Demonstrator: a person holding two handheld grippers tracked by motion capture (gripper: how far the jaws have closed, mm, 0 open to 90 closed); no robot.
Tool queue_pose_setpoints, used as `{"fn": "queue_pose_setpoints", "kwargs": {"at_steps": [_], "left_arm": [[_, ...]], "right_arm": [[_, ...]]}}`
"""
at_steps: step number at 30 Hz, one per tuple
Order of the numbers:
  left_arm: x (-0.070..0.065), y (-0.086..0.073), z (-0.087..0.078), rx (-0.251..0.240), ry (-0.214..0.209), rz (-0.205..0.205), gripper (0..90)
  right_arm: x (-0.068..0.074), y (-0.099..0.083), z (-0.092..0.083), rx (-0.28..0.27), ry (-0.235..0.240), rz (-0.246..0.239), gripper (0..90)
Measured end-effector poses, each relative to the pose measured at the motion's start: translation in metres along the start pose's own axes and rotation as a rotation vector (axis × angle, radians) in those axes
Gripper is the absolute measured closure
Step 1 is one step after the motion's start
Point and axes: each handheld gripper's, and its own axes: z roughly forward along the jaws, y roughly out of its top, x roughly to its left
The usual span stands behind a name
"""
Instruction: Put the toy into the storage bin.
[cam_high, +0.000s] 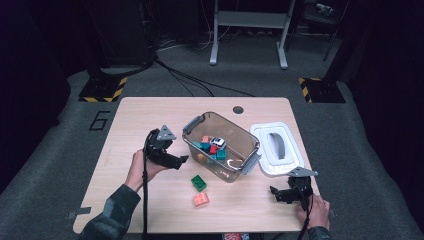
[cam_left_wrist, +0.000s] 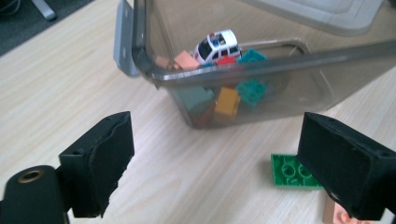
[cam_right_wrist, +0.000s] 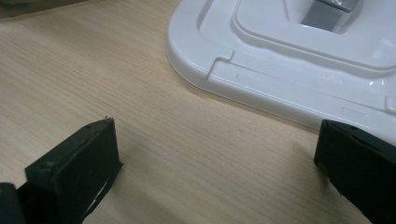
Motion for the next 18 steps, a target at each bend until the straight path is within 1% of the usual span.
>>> {"fn": "queue_pose_setpoints", "kwargs": {"at_steps": [1,2,3,4,6,8,9,10,12,13,14,16,18], "left_arm": [[-0.001,-0.004,0.001,0.005,-0.015,0.005,8.1],[-0.003,-0.007,0.003,0.005,-0.014,0.004,7.4],[-0.004,-0.011,0.005,0.012,-0.028,0.002,6.6],[-0.006,-0.014,0.007,0.014,-0.024,0.004,5.8],[-0.009,-0.02,0.011,0.021,-0.033,0.006,5.1],[-0.012,-0.025,0.015,0.022,-0.047,-0.004,3.9],[-0.013,-0.028,0.019,0.016,-0.049,-0.008,2.8],[-0.015,-0.03,0.023,0.021,-0.046,-0.007,2.5],[-0.017,-0.034,0.031,0.026,-0.057,-0.019,1.9],[-0.019,-0.036,0.035,0.033,-0.062,-0.018,1.9],[-0.022,-0.038,0.039,0.043,-0.052,-0.017,1.9],[-0.024,-0.04,0.046,0.058,-0.062,-0.015,0.8],[-0.026,-0.041,0.052,0.057,-0.059,-0.023,0.9]], "right_arm": [[0.0,0.0,0.0,0.0,-0.001,-0.001,0.0],[0.0,0.0,0.0,0.0,0.001,0.001,0.0],[0.0,0.0,0.0,0.0,0.0,0.0,0.0],[0.0,0.0,0.0,0.0,0.001,0.001,0.0],[0.0,0.0,0.0,0.0,0.001,0.0,0.0],[0.0,0.0,0.0,0.0,-0.003,-0.002,0.0],[0.0,0.0,0.0,0.0,-0.002,-0.001,0.0],[0.0,0.0,0.0,0.0,0.0,0.0,0.0],[0.0,0.0,0.0,0.0,0.001,0.0,0.0],[0.0,0.0,0.0,0.0,-0.001,0.0,0.0],[0.0,0.0,0.0,0.0,-0.002,-0.002,0.0],[0.0,0.0,0.0,0.0,-0.001,-0.001,0.0],[0.0,0.0,0.0,0.0,0.001,0.0,0.0]]}}
